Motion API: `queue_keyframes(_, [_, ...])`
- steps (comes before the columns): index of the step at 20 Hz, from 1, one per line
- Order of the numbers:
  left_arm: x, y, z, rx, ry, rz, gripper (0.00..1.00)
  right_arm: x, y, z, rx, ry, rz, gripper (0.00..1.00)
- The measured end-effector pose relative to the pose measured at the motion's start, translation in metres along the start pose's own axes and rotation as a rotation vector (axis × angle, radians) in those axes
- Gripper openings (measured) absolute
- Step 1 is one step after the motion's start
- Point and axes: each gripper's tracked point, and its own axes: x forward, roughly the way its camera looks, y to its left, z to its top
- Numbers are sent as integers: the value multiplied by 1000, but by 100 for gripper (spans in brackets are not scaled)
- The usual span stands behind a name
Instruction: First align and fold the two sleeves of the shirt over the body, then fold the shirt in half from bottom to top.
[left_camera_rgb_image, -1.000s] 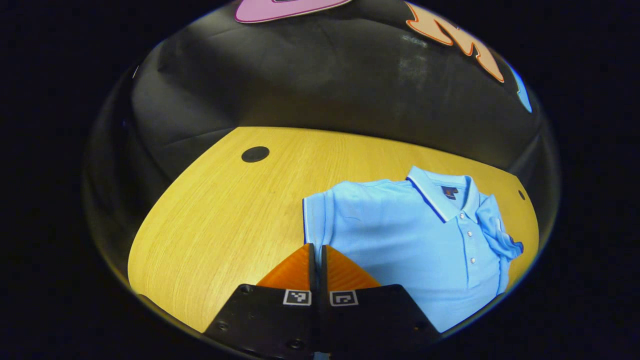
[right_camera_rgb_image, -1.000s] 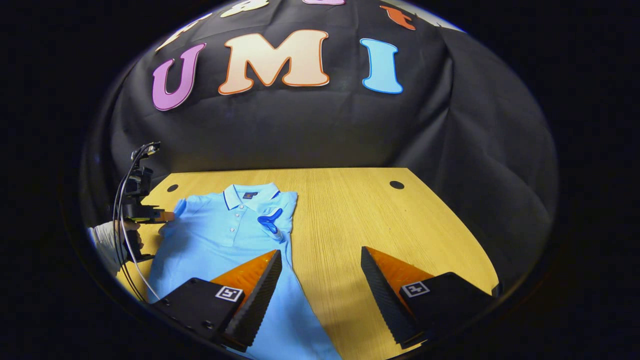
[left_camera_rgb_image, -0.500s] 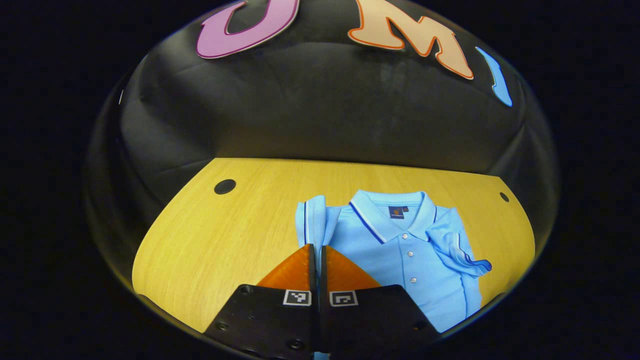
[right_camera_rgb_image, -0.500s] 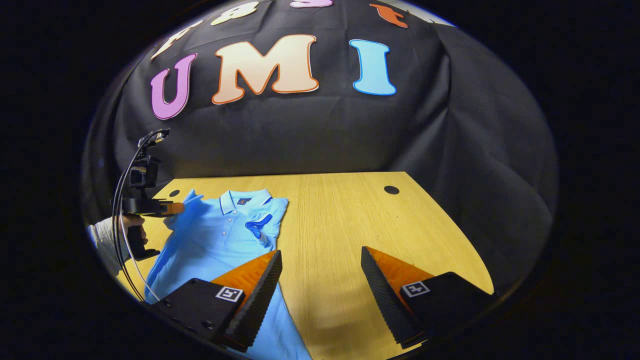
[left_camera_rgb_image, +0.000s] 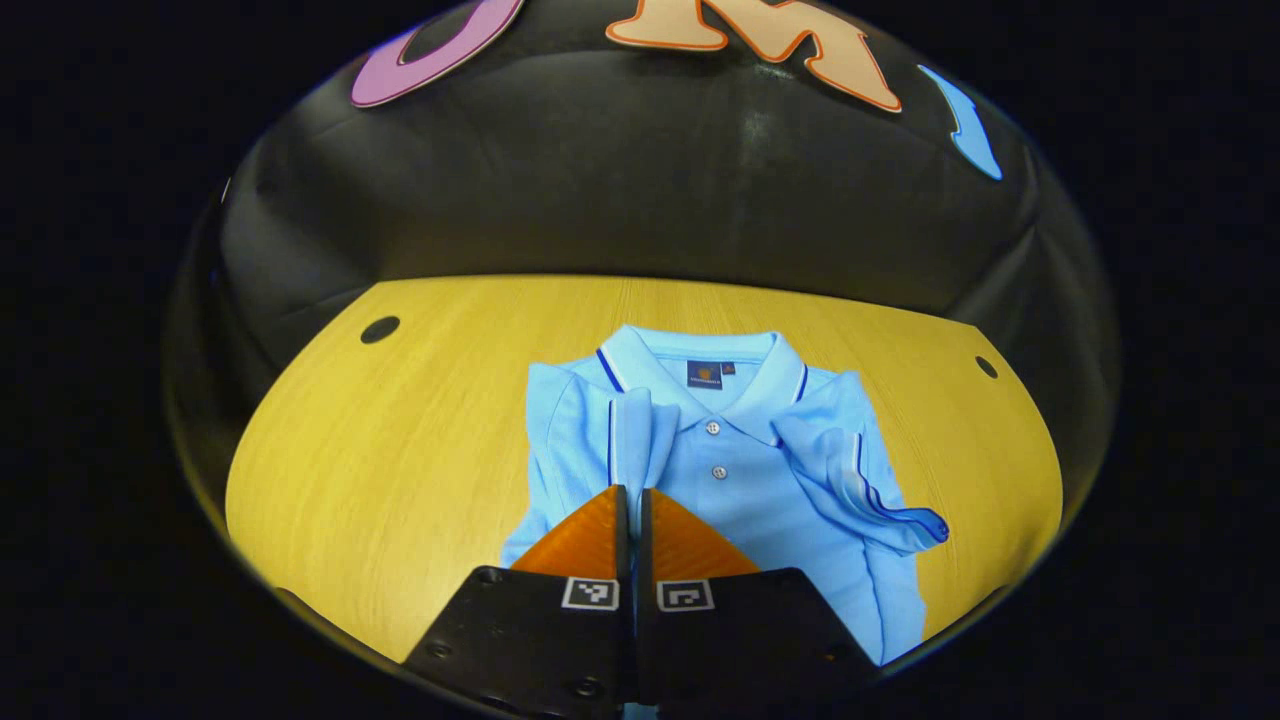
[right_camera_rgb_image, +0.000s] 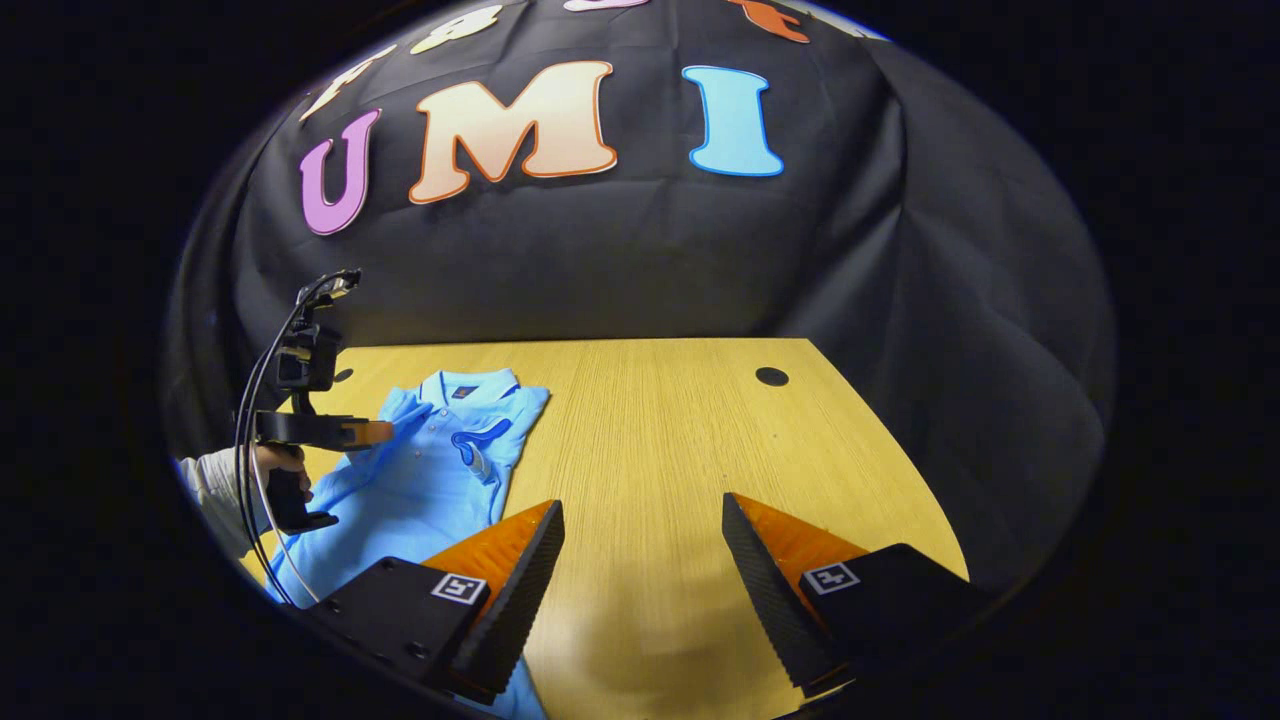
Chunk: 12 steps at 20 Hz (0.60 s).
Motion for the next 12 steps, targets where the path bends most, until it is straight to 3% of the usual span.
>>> queue_keyframes(1, [-1,-5,-2,-37,-1,-27,9,4,-1,1,-10,-3,20,95])
queue_keyframes(5, [-44,8,14,-52,-95,0,94,13,8,8,-18,-15,123,95])
queue_keyframes(6, [-58,13,19,-38,-124,9,95,12,13,12,-15,-24,143,99])
queue_keyframes(9, [-101,30,29,3,-189,24,96,2,30,24,5,-72,184,99])
queue_keyframes(10, [-115,37,29,19,-202,28,96,-3,37,27,7,-88,192,94])
queue_keyframes(12, [-146,48,27,65,-228,16,96,-16,50,31,8,-123,200,99])
